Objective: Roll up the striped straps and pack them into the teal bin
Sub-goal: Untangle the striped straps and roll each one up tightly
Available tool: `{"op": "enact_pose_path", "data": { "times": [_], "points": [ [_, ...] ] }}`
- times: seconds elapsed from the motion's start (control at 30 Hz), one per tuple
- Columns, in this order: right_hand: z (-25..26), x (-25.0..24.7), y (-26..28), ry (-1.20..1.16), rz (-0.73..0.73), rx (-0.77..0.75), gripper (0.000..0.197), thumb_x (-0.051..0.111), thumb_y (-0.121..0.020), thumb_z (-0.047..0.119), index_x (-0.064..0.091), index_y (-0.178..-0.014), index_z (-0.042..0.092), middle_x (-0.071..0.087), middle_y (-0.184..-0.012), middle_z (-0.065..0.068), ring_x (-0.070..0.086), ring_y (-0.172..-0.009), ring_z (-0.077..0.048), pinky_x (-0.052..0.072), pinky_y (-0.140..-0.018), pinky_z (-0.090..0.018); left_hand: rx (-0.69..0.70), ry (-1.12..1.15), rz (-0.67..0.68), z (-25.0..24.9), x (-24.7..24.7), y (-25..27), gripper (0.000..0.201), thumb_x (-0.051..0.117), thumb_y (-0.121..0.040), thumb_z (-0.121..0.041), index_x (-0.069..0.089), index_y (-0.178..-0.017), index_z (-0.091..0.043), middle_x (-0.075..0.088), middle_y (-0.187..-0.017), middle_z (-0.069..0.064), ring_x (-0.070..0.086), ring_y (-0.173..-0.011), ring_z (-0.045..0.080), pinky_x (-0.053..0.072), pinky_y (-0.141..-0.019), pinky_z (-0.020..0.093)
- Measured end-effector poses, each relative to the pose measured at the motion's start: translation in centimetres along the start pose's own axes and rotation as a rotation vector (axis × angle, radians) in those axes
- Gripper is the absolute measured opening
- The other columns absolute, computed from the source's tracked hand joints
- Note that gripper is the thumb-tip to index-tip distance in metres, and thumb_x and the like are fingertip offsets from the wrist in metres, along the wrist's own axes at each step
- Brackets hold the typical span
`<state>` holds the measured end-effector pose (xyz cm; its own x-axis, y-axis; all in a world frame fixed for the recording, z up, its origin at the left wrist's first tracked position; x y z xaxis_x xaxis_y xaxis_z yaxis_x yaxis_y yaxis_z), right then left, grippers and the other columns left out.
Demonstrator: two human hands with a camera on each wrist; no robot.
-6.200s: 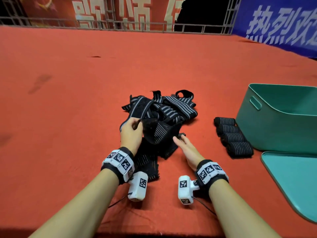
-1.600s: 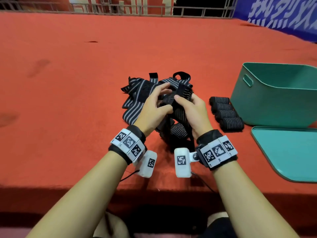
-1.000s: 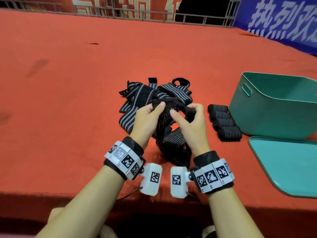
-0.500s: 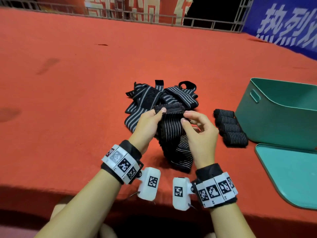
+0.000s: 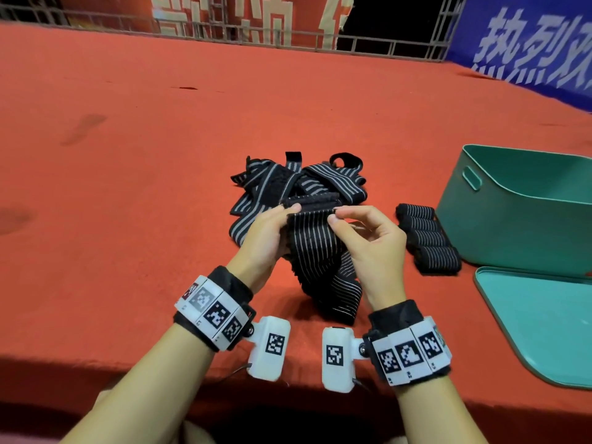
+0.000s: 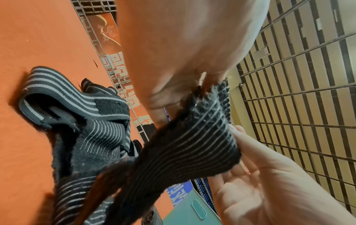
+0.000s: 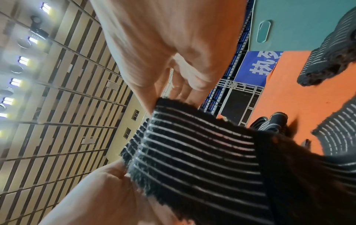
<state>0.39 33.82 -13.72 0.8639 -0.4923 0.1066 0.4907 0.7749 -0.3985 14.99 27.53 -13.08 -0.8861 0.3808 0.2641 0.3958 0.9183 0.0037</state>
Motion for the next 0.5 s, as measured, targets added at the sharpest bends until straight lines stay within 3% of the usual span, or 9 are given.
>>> {"op": "enact_pose_path", "data": {
  "times": [0.07,0.13,0.2,0.33,0.5],
  "points": [
    [-0.1,0.0,0.0,0.008,-0.003,0.014,0.009,0.08,-0.085,0.002,0.076,-0.088,0.01,0.076,-0.088,0.0,0.068,-0.081,-0.008,0.053,-0.077,-0.022,-0.003,0.021,0.004,0.3,0.0,0.2,0.035,0.044,-0.106,-0.022,0.078,-0.106,-0.016,0.074,-0.115,0.019,0.064,-0.101,0.033,0.04,-0.089,0.047],
    [-0.3,-0.1,0.0,0.019,-0.015,0.016,0.009,0.08,-0.084,0.003,0.077,-0.088,0.01,0.077,-0.088,-0.001,0.067,-0.081,-0.008,0.053,-0.077,-0.022,0.001,0.021,0.015,0.4,0.0,0.5,0.044,0.04,-0.107,-0.022,0.082,-0.097,-0.022,0.077,-0.107,0.013,0.062,-0.1,0.032,0.036,-0.089,0.045],
    [-0.3,-0.1,0.0,0.029,-0.03,0.021,0.009,0.08,-0.084,0.003,0.077,-0.088,0.01,0.077,-0.09,-0.004,0.068,-0.082,-0.009,0.054,-0.079,-0.021,0.005,0.013,0.042,0.5,0.1,0.8,0.05,0.034,-0.108,-0.022,0.082,-0.096,-0.025,0.078,-0.105,0.004,0.068,-0.098,0.024,0.042,-0.089,0.042],
    [-0.3,-0.1,-0.1,0.039,-0.056,0.046,0.008,0.081,-0.084,0.004,0.077,-0.088,0.01,0.078,-0.089,-0.001,0.069,-0.083,-0.008,0.053,-0.079,-0.021,0.016,0.03,0.06,0.5,0.3,1.3,0.045,0.03,-0.109,-0.023,0.074,-0.109,-0.02,0.078,-0.109,0.0,0.072,-0.097,0.011,0.05,-0.081,0.032],
    [-0.8,0.2,0.0,-0.005,-0.096,0.138,0.009,0.082,-0.082,0.008,0.077,-0.085,0.015,0.078,-0.092,-0.003,0.072,-0.092,-0.022,0.058,-0.09,-0.047,0.022,0.035,0.062,0.8,0.6,1.7,0.046,0.03,-0.109,-0.027,0.075,-0.103,-0.023,0.078,-0.104,-0.004,0.072,-0.091,0.007,0.05,-0.078,0.03]
  ]
}}
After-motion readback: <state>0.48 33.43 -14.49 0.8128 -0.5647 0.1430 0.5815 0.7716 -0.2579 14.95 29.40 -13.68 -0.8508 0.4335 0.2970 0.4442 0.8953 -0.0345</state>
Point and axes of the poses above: each hand's wrist, its own y-axis away from the middle knuckle, its own x-axis out of the palm, z = x × y, the point moved 1 cm from there along -y, towards the middle knuckle
